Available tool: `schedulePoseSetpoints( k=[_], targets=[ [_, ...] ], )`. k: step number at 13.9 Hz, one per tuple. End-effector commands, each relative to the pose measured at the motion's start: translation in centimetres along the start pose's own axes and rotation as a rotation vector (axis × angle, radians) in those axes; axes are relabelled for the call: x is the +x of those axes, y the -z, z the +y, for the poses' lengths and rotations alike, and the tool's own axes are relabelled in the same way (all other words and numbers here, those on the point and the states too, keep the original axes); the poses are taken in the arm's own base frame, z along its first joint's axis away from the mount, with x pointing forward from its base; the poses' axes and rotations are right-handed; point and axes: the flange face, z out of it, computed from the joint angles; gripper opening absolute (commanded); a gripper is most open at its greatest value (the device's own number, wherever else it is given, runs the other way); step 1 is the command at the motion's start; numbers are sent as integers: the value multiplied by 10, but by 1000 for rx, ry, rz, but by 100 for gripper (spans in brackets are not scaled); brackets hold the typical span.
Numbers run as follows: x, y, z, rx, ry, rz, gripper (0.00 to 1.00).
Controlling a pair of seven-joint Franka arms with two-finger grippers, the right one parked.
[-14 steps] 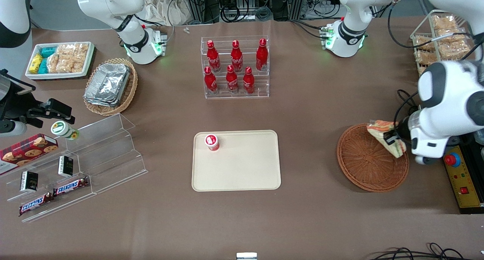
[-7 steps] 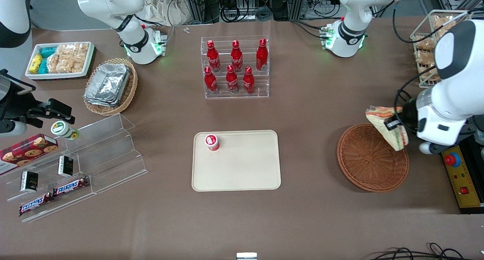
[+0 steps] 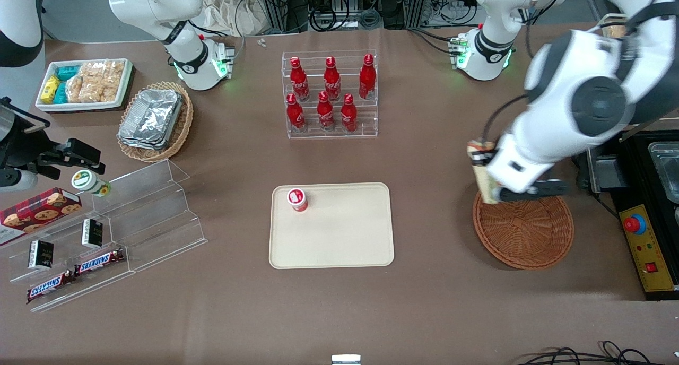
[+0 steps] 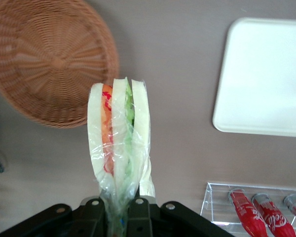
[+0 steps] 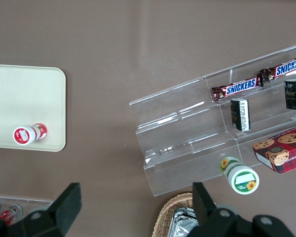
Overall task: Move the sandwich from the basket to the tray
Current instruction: 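Carry the sandwich over to the cream tray with the left gripper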
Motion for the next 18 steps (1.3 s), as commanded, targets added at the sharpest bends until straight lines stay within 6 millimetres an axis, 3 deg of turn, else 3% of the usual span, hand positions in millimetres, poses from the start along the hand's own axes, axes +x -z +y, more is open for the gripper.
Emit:
schedulePoseSetpoints(
  k=[1, 5, 7, 14, 18],
  targets=[
    [0, -14, 51, 19, -114, 41, 0],
    [13, -83, 128, 12, -216, 93, 0],
    [20, -120, 158, -2, -238, 122, 0],
    [56, -218, 189, -100, -215, 169, 0],
    [63, -246, 199, -147, -148, 201, 0]
  ],
)
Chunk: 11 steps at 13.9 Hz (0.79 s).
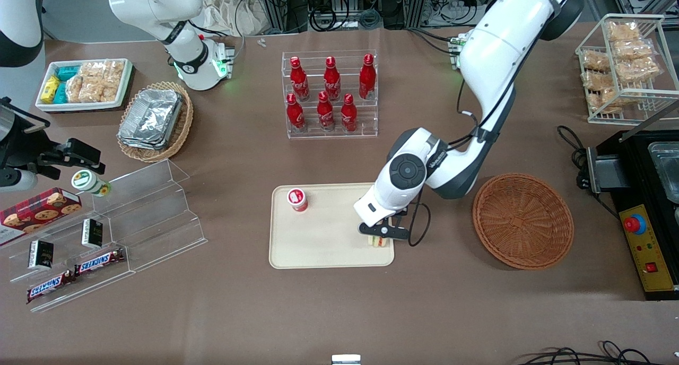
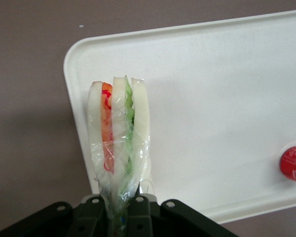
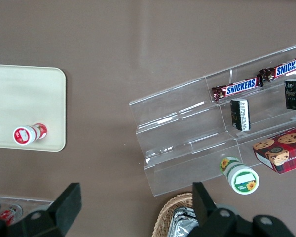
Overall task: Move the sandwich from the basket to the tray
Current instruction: 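Carry the sandwich over to the cream tray with the left gripper, then lower the sandwich onto the tray and open the left gripper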
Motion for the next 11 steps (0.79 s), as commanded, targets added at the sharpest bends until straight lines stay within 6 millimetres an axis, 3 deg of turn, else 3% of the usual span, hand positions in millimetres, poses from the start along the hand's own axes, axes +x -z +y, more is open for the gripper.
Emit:
schedulePoseSetpoints(
  k=[1, 3, 4, 5, 6, 7, 9, 10, 11],
  targets=[
    [4, -11, 5, 4, 31, 15, 0],
    [3, -22, 4, 4, 59, 7, 2],
    [3, -26, 3, 5, 67, 3, 11],
    [3, -26, 3, 5, 81, 3, 41],
    [3, -23, 1, 9, 92, 5, 89],
    [5, -19, -1, 13, 99, 3, 99],
    [3, -8, -9, 44, 113, -42, 99],
    [1, 5, -13, 67, 117, -70, 99],
    [-2, 31, -15, 94, 116, -84, 99]
  ],
)
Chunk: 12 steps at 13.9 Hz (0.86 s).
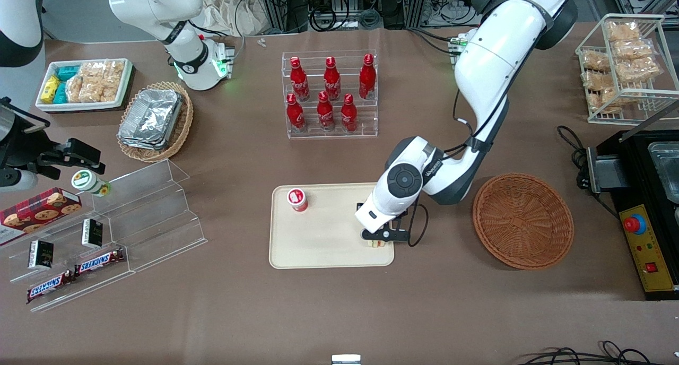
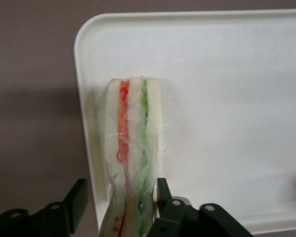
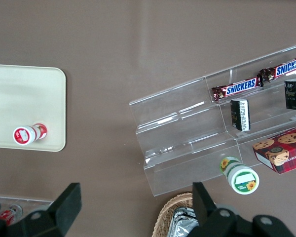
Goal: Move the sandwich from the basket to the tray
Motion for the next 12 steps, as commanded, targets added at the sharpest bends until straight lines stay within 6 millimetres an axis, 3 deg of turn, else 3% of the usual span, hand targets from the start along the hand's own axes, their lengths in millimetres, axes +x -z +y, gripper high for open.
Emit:
schedulePoseSetpoints(
  k=[1, 5, 7, 10, 12],
  targets=[
    [-10, 74, -18, 87, 14, -34, 99],
    [-20, 190, -78, 130, 0, -52, 99],
    [-21, 233, -110, 138, 2, -26, 99],
    [-27, 304, -181, 135, -31, 4, 99],
    [-32, 337, -223, 131, -19, 28, 99]
  ],
)
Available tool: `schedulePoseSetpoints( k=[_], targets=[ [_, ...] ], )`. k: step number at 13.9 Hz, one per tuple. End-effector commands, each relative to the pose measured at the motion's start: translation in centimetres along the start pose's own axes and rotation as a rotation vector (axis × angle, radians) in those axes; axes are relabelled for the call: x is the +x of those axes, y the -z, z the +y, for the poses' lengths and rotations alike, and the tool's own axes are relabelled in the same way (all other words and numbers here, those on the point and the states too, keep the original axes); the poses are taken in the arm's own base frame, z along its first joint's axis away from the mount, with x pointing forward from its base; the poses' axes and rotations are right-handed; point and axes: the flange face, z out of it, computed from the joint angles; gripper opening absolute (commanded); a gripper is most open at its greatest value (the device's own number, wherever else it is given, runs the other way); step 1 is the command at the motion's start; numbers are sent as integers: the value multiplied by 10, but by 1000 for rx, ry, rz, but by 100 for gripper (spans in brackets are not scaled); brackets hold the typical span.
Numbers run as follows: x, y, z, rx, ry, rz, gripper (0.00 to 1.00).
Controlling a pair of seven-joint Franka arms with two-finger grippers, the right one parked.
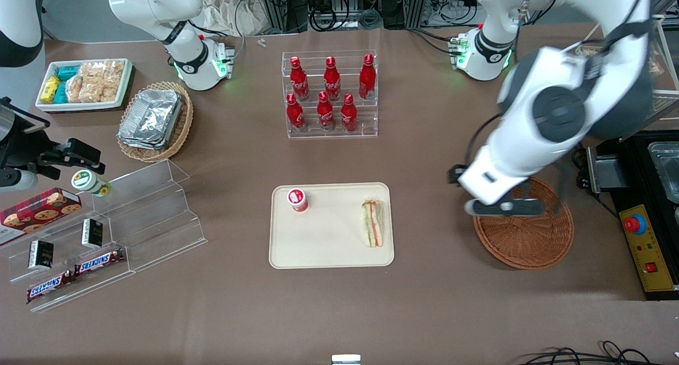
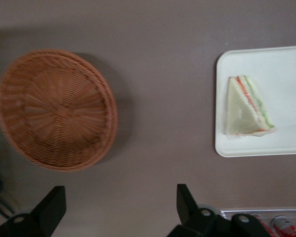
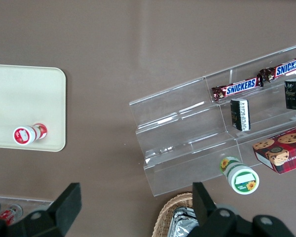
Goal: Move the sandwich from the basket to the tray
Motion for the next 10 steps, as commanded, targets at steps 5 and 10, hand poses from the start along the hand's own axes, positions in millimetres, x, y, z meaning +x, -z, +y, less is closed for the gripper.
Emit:
schedulePoseSetpoints(
  k=[5, 10],
  targets=[
    [-38, 73, -116, 19, 121, 44, 99],
    [-24, 61, -159, 5, 190, 29, 99]
  ],
)
